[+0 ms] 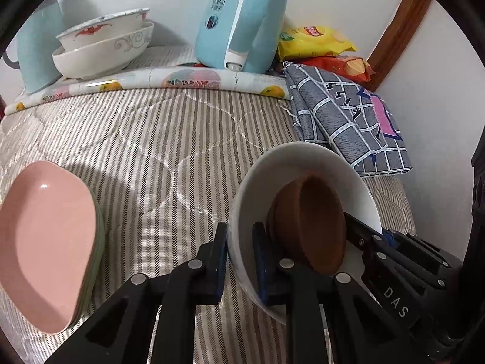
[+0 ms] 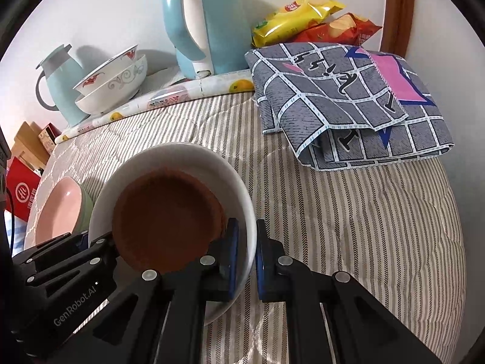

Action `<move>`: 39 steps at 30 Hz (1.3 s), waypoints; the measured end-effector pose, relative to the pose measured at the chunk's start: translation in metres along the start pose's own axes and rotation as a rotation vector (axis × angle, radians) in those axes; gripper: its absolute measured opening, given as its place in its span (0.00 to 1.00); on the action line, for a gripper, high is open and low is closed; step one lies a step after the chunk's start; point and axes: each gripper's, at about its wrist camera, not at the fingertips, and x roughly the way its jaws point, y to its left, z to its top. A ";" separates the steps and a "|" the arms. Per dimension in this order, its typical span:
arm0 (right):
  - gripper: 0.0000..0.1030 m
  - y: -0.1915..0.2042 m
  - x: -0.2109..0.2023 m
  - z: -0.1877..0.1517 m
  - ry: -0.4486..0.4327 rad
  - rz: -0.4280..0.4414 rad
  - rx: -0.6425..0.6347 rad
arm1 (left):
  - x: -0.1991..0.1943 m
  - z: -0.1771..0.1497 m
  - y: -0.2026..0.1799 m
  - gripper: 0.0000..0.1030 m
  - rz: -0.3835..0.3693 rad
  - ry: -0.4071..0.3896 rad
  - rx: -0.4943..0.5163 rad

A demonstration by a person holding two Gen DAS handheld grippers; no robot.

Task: Organize plates and bowls
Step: 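Carry the white bowl with both tools onto the pink plate stack and lower it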

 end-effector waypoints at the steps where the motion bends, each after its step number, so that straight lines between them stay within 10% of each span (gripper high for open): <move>1: 0.10 0.001 -0.003 0.000 -0.004 0.000 0.000 | -0.003 0.000 0.000 0.15 0.001 -0.006 0.001; 39: 0.09 0.076 -0.051 -0.006 -0.095 0.035 -0.069 | -0.081 -0.005 0.058 0.15 0.022 -0.117 -0.051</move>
